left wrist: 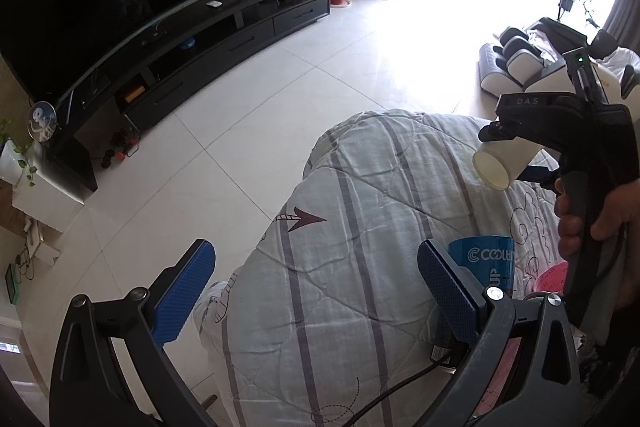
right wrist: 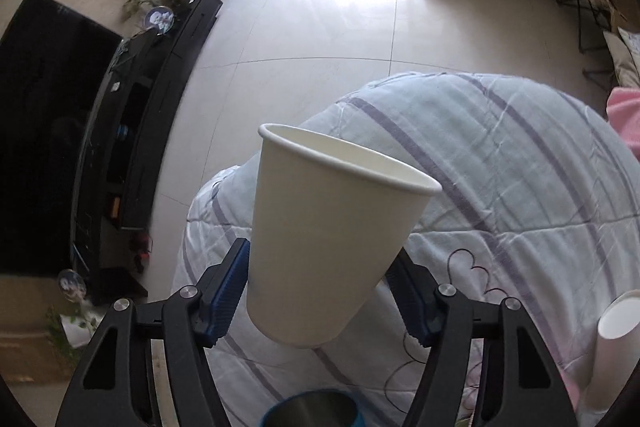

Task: Flip cup upright
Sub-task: 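Lift the white paper cup with the right gripper and rotate it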

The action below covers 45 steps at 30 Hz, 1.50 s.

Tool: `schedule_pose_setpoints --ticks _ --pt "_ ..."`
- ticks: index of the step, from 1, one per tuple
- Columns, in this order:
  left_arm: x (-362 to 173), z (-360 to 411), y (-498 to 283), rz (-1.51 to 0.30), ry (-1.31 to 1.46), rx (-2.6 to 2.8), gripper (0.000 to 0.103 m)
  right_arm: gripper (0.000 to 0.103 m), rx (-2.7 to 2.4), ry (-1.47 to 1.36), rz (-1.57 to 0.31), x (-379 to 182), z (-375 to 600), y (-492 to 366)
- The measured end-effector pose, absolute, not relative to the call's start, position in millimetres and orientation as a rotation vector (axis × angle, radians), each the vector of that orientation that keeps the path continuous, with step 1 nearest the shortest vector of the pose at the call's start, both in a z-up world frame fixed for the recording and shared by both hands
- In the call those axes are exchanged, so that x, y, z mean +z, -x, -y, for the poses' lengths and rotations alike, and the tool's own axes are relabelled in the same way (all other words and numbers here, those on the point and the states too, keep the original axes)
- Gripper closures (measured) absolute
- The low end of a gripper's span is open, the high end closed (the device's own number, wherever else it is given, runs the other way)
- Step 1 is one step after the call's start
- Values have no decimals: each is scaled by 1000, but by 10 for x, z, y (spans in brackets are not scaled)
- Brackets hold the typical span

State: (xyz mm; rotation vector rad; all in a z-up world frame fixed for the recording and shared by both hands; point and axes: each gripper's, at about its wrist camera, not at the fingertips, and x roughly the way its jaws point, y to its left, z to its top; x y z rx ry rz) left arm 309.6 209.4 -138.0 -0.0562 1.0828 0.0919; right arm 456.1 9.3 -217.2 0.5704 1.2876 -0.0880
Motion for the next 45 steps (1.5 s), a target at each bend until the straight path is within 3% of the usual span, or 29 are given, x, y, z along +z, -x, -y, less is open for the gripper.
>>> schedule_pose_setpoints --ticks 11,19,27,37,41,45 --pt "-1100 -2017 -2763 -1033 68 101 1 35 114 -338 -1270 -1474 -74 -3957" --pt "-949 -1647 -2066 -1040 99 85 1 35 304 -138 -1375 -1185 75 -2857" --pt "-1068 -1098 -1166 -1076 150 117 1 35 425 25 -1511 -1432 328 -1826" --pt "-1429 -439 -407 -1156 172 125 1 35 471 70 -1608 -2344 514 -1194" --pt "-1449 -306 -327 -1160 159 123 1 24 471 22 -1607 -2400 613 -1101" --pt "-1399 -256 -291 -1144 168 114 0 23 473 -21 -1587 -2288 749 -1027"
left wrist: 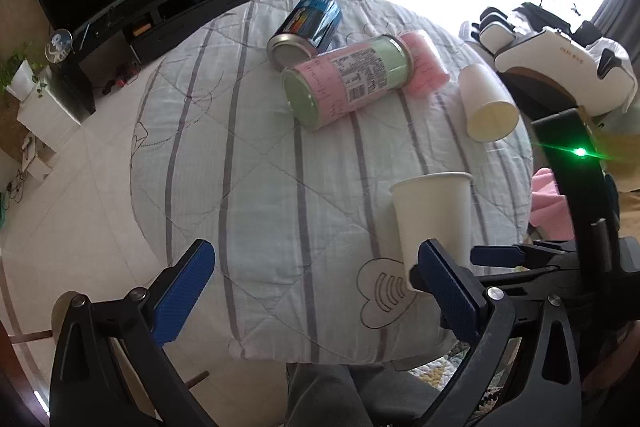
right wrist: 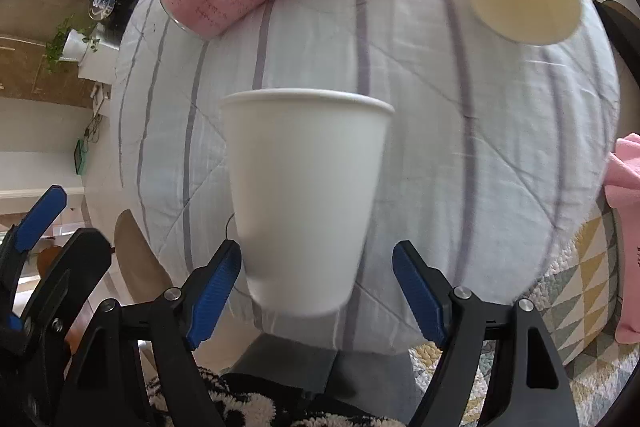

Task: Flip cup upright

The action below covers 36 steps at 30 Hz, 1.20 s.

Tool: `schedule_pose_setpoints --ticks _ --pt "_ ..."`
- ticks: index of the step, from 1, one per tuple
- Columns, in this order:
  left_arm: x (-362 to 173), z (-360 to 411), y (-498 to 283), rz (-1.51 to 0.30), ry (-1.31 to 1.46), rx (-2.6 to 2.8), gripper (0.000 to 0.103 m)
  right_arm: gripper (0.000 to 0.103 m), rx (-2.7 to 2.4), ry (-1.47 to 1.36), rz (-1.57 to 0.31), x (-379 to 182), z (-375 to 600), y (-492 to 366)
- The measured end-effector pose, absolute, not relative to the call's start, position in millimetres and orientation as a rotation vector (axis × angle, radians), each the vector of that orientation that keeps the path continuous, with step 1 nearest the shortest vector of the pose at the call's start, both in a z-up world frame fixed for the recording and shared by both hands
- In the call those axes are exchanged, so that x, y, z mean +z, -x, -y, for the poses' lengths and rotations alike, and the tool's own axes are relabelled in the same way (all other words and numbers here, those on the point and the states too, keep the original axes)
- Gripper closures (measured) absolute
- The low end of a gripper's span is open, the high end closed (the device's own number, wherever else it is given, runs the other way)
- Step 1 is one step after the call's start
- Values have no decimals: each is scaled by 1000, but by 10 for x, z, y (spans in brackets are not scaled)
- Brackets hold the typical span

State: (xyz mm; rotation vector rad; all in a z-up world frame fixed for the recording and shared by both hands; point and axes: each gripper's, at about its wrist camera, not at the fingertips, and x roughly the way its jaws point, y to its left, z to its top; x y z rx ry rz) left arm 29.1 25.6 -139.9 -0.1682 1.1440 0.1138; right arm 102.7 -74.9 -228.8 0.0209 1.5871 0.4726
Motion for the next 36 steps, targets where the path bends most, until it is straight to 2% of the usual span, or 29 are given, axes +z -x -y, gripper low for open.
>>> schedule_pose_setpoints --ticks 5,12,22,24,25,31,36 --pt "-1329 -149 -387 -1132 175 82 0 23 451 -85 -1535 -2013 1039 -971" --pt "-1537 258 -663 -1198 211 -8 0 22 280 -200 -1467 -1750 1763 -1048" --pt "-2019 435 -1110 -1320 262 19 0 22 164 -279 -1525 -2065 2332 -1116" --pt "-2096 419 -1169 -1340 274 38 11 22 160 -287 -1545 -2153 2370 -1124" --pt "-2129 405 -1194 -1358 276 44 30 22 159 -288 -1554 -2194 2384 -1130" --pt "-2102 426 -1167 -1363 265 29 29 22 162 -302 -1559 -2183 2391 -1214" --pt "-1763 450 -1172 -1248 248 -30 30 22 181 -321 -1527 -2096 2347 -1286"
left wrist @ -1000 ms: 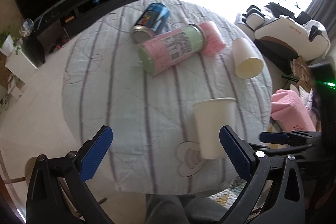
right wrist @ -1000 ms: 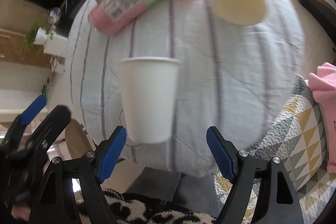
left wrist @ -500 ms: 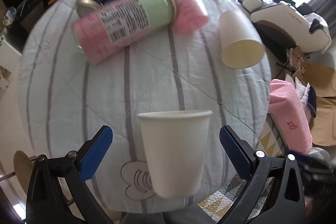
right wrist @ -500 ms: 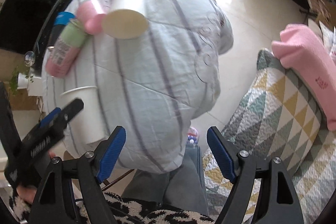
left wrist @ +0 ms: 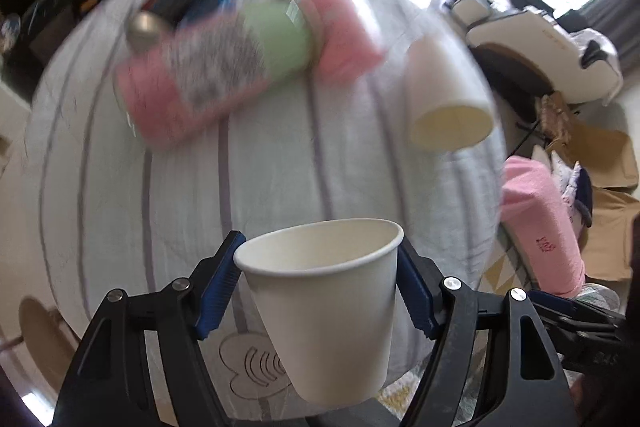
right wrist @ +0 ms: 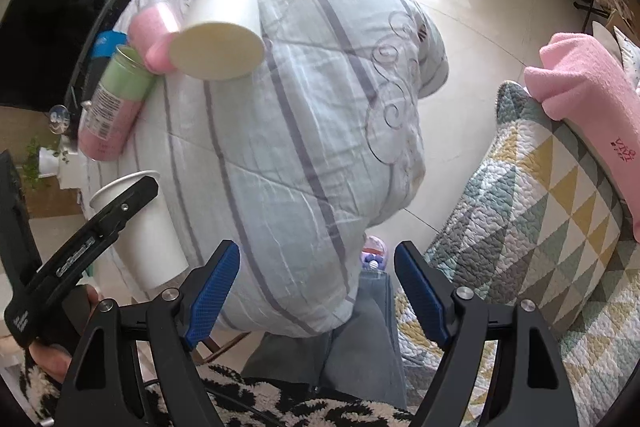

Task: Flip cup upright

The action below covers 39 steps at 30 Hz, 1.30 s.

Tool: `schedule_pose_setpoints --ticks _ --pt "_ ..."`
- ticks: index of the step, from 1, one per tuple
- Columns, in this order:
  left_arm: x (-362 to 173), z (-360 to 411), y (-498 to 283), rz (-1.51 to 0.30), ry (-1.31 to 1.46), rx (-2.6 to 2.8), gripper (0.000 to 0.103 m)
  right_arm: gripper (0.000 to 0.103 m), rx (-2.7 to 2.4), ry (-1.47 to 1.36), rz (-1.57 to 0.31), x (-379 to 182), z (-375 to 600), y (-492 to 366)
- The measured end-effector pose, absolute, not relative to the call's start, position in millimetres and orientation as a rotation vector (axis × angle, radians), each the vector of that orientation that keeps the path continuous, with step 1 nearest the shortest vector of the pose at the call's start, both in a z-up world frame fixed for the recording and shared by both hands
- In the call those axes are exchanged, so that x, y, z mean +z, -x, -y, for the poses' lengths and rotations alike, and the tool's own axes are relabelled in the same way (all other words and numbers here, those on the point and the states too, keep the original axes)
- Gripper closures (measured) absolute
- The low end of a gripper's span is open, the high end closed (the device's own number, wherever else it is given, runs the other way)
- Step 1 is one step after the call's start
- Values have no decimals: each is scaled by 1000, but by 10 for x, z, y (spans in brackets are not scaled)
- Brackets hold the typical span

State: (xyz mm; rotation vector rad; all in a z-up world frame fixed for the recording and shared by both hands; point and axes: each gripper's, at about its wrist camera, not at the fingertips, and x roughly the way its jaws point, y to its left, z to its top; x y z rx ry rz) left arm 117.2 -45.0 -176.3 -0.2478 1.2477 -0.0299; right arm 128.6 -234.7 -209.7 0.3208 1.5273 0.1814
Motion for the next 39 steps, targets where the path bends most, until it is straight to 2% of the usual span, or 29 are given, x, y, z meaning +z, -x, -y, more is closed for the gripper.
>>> schedule_pose_setpoints --ticks 7,10,19,25,39 --pt "-1289 374 -1166 -1032 170 -55 27 22 203 -325 -1476 -1949 2259 -1337" --pt "-1297 393 -1144 -966 123 -57 19 22 214 -315 -1475 -1955 2225 -1320" --pt "-1753 465 -1071 -1103 138 -47 21 22 207 -318 -1519 -2124 2214 -1240" --pt "-1671 496 -1017 -1096 130 -59 14 22 204 -321 -1523 -2115 2197 -1223" --pt "-1274 488 -912 -1073 132 -60 13 22 223 -298 -1430 -1755 2168 -1211"
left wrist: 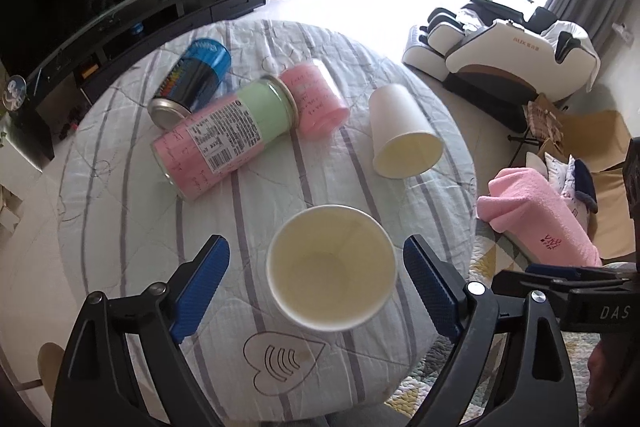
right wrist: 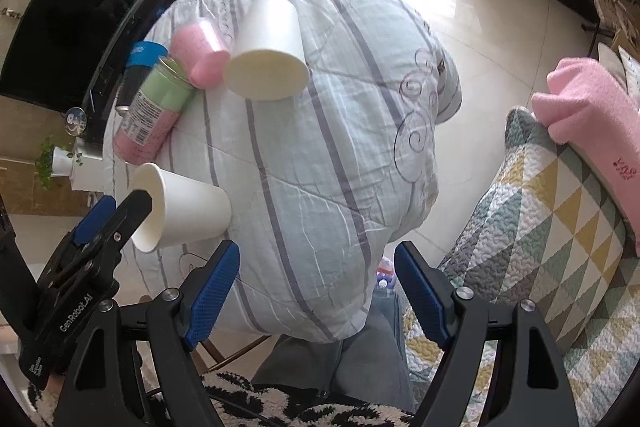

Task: Flip cup upright

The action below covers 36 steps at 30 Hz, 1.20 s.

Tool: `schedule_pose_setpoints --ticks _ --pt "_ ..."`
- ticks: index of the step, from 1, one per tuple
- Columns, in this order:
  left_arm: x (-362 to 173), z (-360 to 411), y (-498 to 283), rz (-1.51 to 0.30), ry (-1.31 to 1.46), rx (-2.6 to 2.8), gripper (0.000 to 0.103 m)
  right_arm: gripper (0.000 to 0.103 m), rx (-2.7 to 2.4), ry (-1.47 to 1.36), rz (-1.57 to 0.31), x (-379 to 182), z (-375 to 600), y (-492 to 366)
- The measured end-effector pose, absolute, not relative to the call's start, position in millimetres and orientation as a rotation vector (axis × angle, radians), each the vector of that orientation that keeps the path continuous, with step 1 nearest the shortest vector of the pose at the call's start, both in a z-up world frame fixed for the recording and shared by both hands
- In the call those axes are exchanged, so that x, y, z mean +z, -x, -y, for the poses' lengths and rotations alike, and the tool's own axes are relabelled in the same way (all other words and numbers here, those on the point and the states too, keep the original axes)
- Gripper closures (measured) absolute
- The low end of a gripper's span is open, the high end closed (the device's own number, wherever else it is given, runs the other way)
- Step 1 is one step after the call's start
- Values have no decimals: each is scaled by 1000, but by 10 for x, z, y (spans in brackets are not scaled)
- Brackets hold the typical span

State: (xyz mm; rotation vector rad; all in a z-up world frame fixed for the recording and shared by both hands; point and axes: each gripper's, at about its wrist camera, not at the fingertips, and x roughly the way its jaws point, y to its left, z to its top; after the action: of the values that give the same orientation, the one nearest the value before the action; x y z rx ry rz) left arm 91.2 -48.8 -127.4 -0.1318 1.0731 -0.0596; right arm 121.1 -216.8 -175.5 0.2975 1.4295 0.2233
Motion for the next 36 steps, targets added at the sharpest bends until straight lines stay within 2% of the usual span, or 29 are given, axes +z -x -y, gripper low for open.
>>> schedule_pose_setpoints --ticks 3,8,15,36 --pt "-1067 485 -798 -1043 121 -45 12 22 233 -266 -1394 -1604 2154 -1184" --pt "-707 462 -572 -992 103 -10 6 22 259 -196 -1321 -1299 2104 -1088" --pt "-438 399 -293 -979 95 0 2 22 284 -149 -1273 -993 2008 -872" --pt "-281 227 271 -912 36 -89 0 20 206 -232 -1256 -900 1875 -318"
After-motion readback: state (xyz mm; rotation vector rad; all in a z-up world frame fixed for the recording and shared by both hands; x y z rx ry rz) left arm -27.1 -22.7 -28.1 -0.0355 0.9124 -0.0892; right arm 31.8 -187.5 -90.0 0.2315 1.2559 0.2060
